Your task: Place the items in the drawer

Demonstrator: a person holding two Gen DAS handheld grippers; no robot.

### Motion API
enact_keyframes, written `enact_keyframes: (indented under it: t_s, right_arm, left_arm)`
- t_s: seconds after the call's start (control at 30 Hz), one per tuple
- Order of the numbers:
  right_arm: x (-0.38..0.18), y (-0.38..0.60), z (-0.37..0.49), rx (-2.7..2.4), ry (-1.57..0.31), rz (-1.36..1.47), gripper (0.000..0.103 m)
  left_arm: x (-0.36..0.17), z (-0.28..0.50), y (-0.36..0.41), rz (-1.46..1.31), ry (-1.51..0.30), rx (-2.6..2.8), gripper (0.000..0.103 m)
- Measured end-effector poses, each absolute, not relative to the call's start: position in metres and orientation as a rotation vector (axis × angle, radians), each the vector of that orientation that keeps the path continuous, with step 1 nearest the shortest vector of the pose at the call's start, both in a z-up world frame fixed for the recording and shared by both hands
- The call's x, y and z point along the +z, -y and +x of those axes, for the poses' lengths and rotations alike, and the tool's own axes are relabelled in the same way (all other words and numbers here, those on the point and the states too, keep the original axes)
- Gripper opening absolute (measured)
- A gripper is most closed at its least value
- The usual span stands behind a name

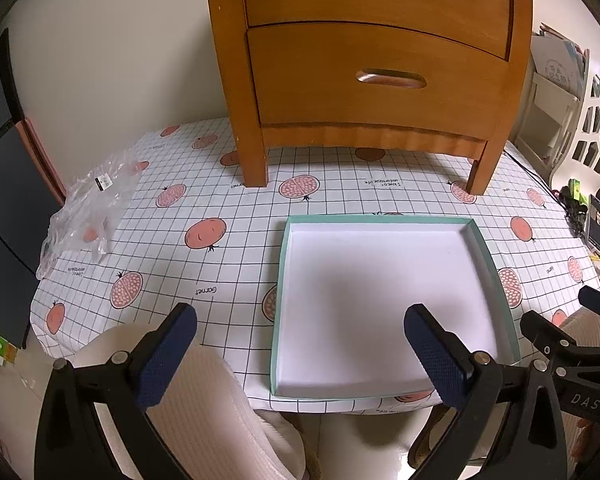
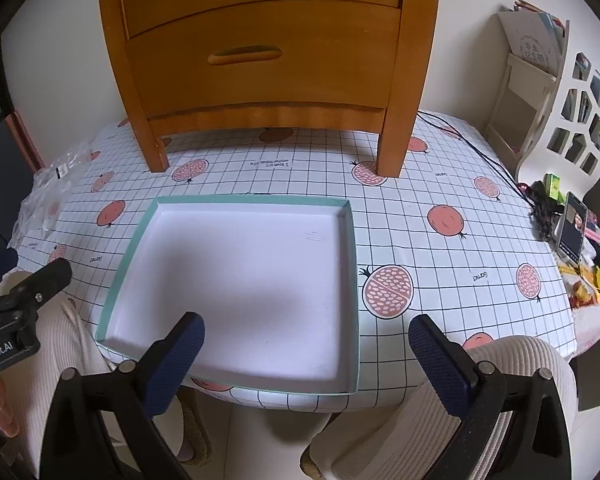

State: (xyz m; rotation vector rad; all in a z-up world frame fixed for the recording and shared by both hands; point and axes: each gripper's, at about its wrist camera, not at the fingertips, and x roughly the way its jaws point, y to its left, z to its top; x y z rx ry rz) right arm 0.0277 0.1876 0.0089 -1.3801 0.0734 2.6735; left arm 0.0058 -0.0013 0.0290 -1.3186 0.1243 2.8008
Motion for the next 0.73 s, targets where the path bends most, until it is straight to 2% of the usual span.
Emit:
enact_keyframes:
  t_s: [0.73]
  right_arm:
    - [0.0075, -0.189, 0.0283, 2.674, -0.064, -1.382, 0.103]
  left_arm:
    - [0.0317, 0.0076, 0.0042, -1.282, -0.099, 2.823, 0.103]
